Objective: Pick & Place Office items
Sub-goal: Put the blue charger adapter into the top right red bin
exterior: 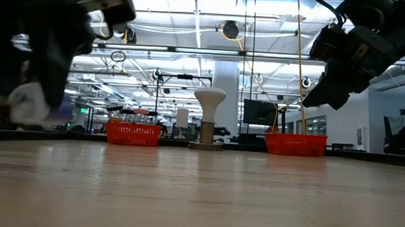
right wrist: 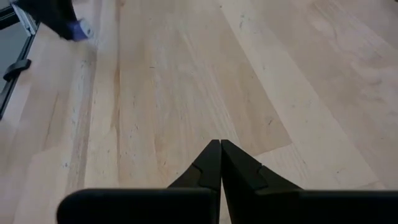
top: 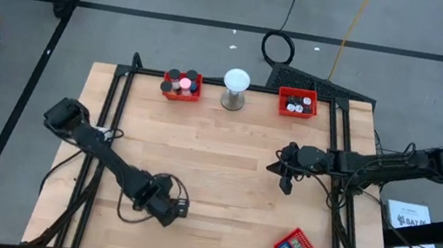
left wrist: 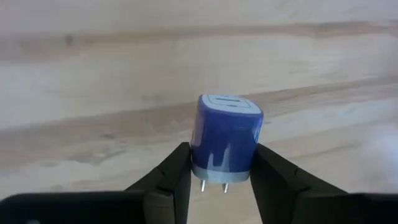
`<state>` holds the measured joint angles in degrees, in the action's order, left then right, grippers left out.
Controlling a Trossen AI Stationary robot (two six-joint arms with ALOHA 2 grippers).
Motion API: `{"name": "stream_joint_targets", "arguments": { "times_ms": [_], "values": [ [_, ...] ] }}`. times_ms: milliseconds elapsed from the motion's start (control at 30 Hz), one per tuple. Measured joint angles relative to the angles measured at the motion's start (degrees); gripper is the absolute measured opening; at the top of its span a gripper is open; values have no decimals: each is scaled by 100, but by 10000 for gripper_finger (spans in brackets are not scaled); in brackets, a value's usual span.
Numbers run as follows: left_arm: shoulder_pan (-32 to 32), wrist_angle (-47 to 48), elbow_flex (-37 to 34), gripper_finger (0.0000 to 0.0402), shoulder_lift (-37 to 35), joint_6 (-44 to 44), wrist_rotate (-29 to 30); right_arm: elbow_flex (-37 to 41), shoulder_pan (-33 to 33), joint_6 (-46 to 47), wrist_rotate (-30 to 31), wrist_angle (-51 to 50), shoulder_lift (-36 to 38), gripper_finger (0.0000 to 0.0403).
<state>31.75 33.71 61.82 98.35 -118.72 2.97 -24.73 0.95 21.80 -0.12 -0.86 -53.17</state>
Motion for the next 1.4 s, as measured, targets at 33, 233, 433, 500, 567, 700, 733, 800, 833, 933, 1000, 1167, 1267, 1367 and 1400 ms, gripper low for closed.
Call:
{"name": "stream_joint_targets", "arguments": {
  "times_ms": [33, 233, 433, 500, 567, 700, 733, 800, 833, 933, 1000, 1167, 1267, 1367, 1400],
  "values": [
    [-86, 77, 1, 130, -111, 195, -45, 0, -2, 0, 0, 0, 0, 0],
    [-1039, 214, 3, 130, -571, 1982, -461, 0, 0, 0, 12, 7, 0, 0],
    [-2405, -17, 1, 130, -385, 4719, -552, 0, 1, -2, 117, 22, 0, 0],
    [-2848, -470, 1, 130, -183, 5625, -541, 0, 0, -5, 174, 29, 2, 0],
    [-3241, -1038, 3, 130, 43, 6350, -594, 0, -15, -8, 177, 40, 0, 0],
    [-3896, -1885, 46, 130, 654, 7298, -886, 0, -15, 129, 284, 74, 2, 0],
    [-4021, -1907, 136, 130, 807, 7474, -968, 0, -15, 176, 318, 80, 1, 0],
    [-4203, -1855, 461, 130, 1159, 7883, -1063, 0, -20, 259, 332, 102, 0, 0],
    [-4262, -1788, 650, 130, 1323, 8140, -1115, 0, -22, 284, 332, 132, 0, 0],
    [-4281, -1443, 1366, 130, 1838, 8986, -1197, 0, -22, 301, 330, 228, 1, 0],
    [-4234, -1184, 1845, 130, 2145, 9473, -1089, 0, -22, 312, 332, 309, 2, 0],
    [-4173, -572, 2689, 130, 2604, 10166, -1046, 0, -24, 516, 483, 323, 0, 0],
    [-4173, -411, 2777, 143, 2622, 10254, -1015, 0, -22, 517, 484, 330, 2, 0],
    [-4173, -238, 2780, 162, 2620, 10256, -976, 0, -22, 514, 499, 336, 2, 0],
    [-4173, -142, 2781, 166, 2622, 10256, -967, 0, -22, 509, 501, 343, 2, 0]
  ]
}}
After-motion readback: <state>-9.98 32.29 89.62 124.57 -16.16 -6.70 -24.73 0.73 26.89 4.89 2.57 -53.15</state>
